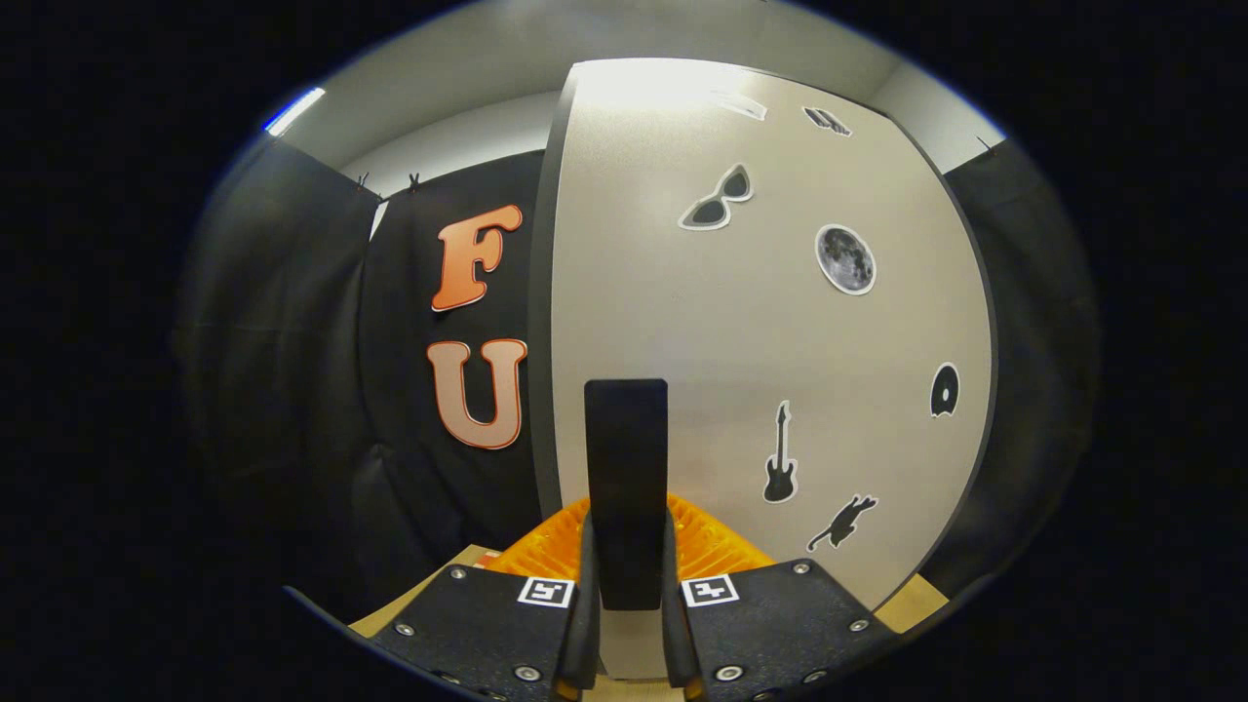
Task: Open the shoe cabinet door, grab the shoes and put them into the shoe cabinet, then close the shoe cabinet door.
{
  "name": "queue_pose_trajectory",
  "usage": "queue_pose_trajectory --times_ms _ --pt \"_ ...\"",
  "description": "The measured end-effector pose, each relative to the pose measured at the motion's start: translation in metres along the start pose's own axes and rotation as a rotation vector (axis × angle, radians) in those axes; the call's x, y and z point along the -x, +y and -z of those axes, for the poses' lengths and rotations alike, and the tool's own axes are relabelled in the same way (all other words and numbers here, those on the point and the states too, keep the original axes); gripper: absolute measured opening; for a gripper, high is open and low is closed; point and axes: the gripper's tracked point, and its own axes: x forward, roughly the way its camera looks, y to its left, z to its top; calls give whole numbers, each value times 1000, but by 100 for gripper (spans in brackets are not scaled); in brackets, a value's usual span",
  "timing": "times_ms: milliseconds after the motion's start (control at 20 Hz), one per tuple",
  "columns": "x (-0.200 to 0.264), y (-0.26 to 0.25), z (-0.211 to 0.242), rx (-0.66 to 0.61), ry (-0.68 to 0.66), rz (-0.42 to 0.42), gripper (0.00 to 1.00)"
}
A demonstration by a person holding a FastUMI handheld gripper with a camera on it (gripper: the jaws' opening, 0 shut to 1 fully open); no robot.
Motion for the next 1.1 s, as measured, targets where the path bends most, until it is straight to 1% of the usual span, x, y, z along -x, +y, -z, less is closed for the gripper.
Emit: queue_pose_trajectory --times_ms 150,300,450,700,900,1100 --pt "12 -1 0 -5 6 -18 26" --pt "27 -4 -3 13 -11 -7 26" --pt "43 -8 -6 7 -2 -2 26" --pt "75 -20 -9 31 1 20 26" --pt "86 -31 -9 36 2 29 26" --pt "94 -42 -9 34 -5 14 25"
